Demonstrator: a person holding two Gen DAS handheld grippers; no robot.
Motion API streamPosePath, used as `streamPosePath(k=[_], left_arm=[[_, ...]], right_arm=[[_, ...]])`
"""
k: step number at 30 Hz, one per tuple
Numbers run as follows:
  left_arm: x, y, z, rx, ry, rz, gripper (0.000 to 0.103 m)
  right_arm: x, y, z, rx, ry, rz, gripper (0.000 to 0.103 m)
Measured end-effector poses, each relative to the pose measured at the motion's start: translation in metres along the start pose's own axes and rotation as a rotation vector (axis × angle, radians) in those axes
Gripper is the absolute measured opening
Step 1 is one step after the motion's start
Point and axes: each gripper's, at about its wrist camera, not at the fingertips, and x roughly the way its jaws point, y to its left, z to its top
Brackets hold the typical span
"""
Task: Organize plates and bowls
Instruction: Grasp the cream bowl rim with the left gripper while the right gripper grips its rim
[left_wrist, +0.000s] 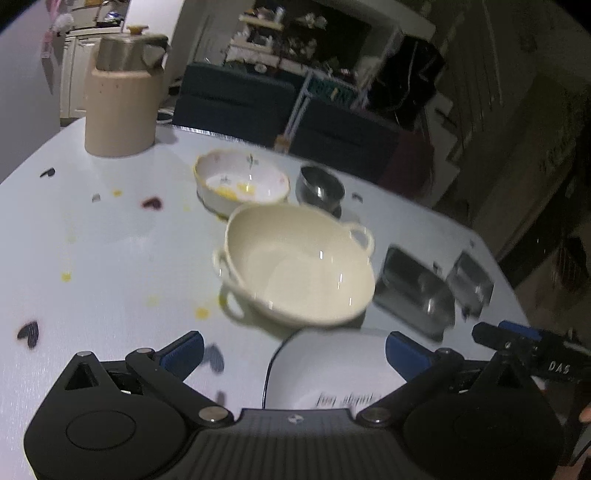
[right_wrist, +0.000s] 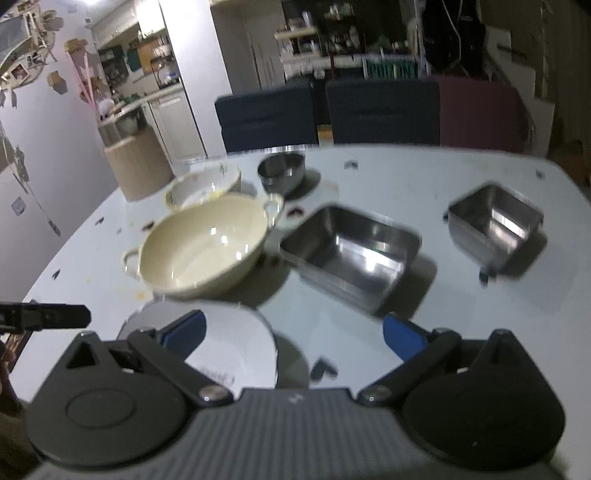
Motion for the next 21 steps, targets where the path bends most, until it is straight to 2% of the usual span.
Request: streamPosePath(k=[5,9,13,18,21], left_arm=[[0.004,0.000,0.026,-0.026,-0.041,0.018,0.103],[0.015,0.008,0.046,-0.063,-0.030,0.022,0.103],[0.030,0.019,0.060,-0.109,-0.002,0.006,0.102],[0.053,0.033,0.069,-0.157,0.065,0.004,0.091],[0.066,0.044,0.071,-0.192,0.105,0.002,0.079]], right_arm=[[0.011,0.001,0.031,-0.017,-0.044,0.014,0.103],[0.025,0.006,0.053,-0.042,-0.099,0.044,0.103],[0.046,0.008,0.077,-0.065,-0.104,0.072,0.103],[0.077,0.001,0.099,-0.007,-0.090,0.104,0.103],[0.097,-0.003,0.107,0.006,-0.068,0.104,0.103]])
